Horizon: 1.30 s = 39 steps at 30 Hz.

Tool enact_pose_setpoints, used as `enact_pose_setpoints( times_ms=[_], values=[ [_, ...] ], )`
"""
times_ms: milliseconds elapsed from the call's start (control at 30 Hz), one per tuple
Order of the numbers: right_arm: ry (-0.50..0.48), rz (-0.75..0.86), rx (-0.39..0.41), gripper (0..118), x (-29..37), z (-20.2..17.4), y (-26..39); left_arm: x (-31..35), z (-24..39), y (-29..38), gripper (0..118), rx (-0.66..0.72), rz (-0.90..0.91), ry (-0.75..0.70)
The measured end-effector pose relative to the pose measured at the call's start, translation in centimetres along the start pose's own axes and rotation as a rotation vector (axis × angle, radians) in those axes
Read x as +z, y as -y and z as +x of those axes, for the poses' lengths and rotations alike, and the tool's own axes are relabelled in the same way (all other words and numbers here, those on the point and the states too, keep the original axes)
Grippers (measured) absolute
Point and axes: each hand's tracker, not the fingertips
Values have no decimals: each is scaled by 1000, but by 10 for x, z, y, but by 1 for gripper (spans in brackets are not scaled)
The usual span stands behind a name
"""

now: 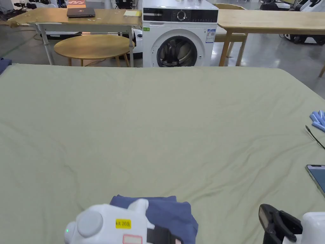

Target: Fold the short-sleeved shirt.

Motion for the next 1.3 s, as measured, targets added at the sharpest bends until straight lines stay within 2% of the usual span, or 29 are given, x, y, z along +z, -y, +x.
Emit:
enact_pose_setpoints(
  times_ms=[67,100,200,267,333,433,467,500,567,633,700,767,833,867,933,967,1000,1033,1067,1100,1300],
  values=[
    [-12,-12,-4,0,-2,-1,2,-13,-11,4,0,15,8,-3],
    [-21,-22,-8,0,-4,-2,3,-19,3,-3,0,-30,172,461],
    [-64,-66,-34,0,-12,-4,6,-12,3,-5,0,-28,162,468],
    [-131,-105,-69,0,-20,-6,6,-8,7,-7,0,-55,151,449],
    [-210,-143,-106,0,-30,-11,5,7,10,-6,0,-70,142,461],
    [-385,-231,-184,0,-55,-21,5,47,1,-6,0,-81,247,488],
    [-476,-285,-240,0,-69,-24,7,64,-8,-5,0,-75,300,481],
    [-554,-335,-294,0,-82,-26,11,81,-32,0,0,-94,240,119],
    [-717,-450,-413,0,-114,-29,24,105,-47,1,0,-104,289,57],
    [-811,-533,-481,0,-143,-35,41,120,-64,0,0,-99,298,-10],
    [-866,-622,-570,0,-170,-36,59,129,-80,-2,0,-87,317,-54],
    [-876,-699,-656,0,-192,-33,79,131,-95,-7,0,-68,307,-68],
    [-864,-745,-691,0,-208,-28,95,129,-104,-10,0,-57,290,-90],
    [-913,-738,-729,0,-212,-23,98,128,-107,-11,0,-54,283,-97],
    [-937,-737,-753,0,-215,-17,98,124,-113,-14,2,-50,268,-73],
    [-933,-741,-734,0,-216,-17,96,121,-116,-15,16,-44,265,-48],
    [-933,-745,-713,0,-217,-17,95,117,-118,-17,42,-35,255,3],
    [-935,-747,-704,0,-218,-17,95,111,-119,-20,91,-28,222,24],
    [-935,-749,-703,0,-218,-17,93,102,-118,-23,114,-21,184,27],
    [-937,-751,-705,0,-219,-16,93,93,-118,-25,117,-17,173,51],
    [-954,-750,-727,0,-221,-14,95,47,-113,-41,114,32,155,223]
  ],
)
